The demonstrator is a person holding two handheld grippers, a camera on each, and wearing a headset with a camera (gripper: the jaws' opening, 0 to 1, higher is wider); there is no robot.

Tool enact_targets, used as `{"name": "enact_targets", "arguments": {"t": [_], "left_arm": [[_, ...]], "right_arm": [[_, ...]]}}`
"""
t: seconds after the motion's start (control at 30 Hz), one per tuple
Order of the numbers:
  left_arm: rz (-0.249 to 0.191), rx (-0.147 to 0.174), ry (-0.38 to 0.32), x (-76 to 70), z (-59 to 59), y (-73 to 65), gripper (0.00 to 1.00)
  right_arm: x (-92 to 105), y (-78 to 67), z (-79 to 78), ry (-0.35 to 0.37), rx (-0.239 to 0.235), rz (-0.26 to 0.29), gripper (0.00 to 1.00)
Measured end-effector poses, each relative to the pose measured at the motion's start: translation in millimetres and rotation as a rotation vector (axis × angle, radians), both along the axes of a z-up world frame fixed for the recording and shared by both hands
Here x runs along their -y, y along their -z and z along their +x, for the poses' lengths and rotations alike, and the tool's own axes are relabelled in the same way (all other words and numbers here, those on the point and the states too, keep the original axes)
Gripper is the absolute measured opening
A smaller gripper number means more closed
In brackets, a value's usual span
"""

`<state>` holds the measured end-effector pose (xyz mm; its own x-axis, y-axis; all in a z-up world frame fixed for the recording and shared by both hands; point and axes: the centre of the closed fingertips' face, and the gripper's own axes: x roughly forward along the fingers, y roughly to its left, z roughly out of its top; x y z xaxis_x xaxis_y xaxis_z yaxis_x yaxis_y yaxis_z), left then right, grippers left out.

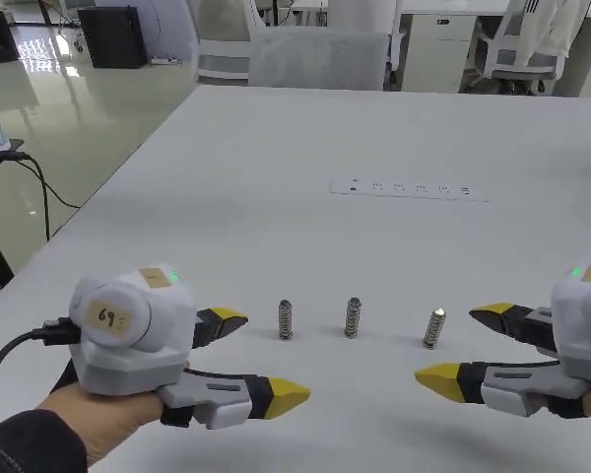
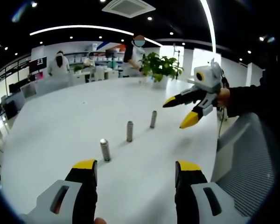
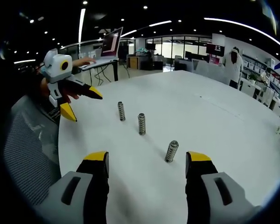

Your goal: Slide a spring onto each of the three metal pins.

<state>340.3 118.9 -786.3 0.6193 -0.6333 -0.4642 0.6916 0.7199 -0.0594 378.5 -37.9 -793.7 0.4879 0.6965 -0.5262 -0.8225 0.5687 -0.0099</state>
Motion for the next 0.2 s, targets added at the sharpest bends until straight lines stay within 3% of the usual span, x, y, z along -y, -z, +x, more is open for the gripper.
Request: {"name": "enact_targets", "arguments": {"t": [0.2], "left_arm": [[0.002, -0.005, -0.015, -2.4, 1.2, 0.5, 0.64]], "right_arm": [[-0.3, 0.2, -0.6, -0.002, 0.001, 0.0, 0.66]]}}
